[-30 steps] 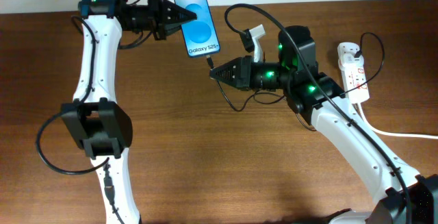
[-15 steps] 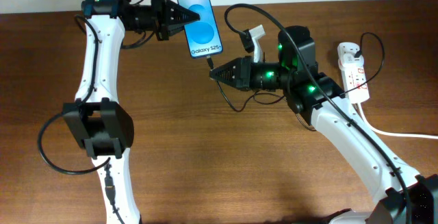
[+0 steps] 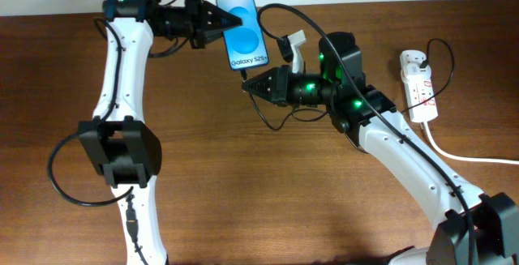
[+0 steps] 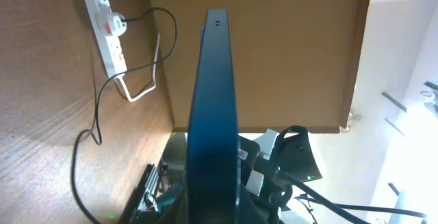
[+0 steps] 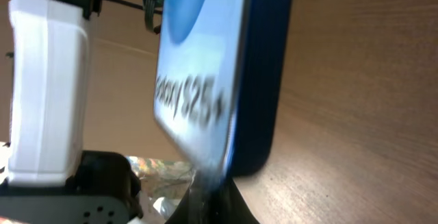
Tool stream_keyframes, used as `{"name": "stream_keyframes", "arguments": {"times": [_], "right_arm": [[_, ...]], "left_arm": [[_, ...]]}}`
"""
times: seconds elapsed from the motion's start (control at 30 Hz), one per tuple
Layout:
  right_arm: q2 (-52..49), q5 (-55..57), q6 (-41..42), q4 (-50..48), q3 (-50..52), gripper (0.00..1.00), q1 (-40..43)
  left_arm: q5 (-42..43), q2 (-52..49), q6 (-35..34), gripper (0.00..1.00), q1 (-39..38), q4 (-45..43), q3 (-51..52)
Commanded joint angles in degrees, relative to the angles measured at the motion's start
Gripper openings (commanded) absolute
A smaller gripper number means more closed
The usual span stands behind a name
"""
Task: Plug charger to phone and switch on socket
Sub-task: 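Align the plug under the phone port and push it upward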
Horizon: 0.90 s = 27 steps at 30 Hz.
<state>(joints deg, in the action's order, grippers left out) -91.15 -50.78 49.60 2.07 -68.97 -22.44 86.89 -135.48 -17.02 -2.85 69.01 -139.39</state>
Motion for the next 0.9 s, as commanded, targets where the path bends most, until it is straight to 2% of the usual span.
{"name": "stream_keyframes", "arguments": {"times": [0.0,0.13,0.33,0.4,0.87], "right_arm": [[-0.17,1.31,0.24,-0.39,0.09,0.04,0.00],[-0.17,-0.07,0.46,-0.61,0.07,0.04,0.35],[-0.17,-4.57,1.92,-0.66,0.07,0.04,2.56],[-0.17,-5.53,1.92,-0.85,0.07,0.04,2.58],[-0.17,-8.66,1.95,-5.51,0.07,0.04,2.60]], "left_arm": [[3.21,0.46,-0.33,0.00,-0.37,0.00,-0.92],[3.19,0.46,-2.51,0.00,0.42,-0.59,-0.90],[3.13,0.46,-14.75,0.00,2.08,-12.52,-0.92],[2.43,0.46,-16.94,0.00,2.05,-14.60,-0.92],[1.84,0.46,-17.27,0.00,2.01,-14.58,-0.92]]}}
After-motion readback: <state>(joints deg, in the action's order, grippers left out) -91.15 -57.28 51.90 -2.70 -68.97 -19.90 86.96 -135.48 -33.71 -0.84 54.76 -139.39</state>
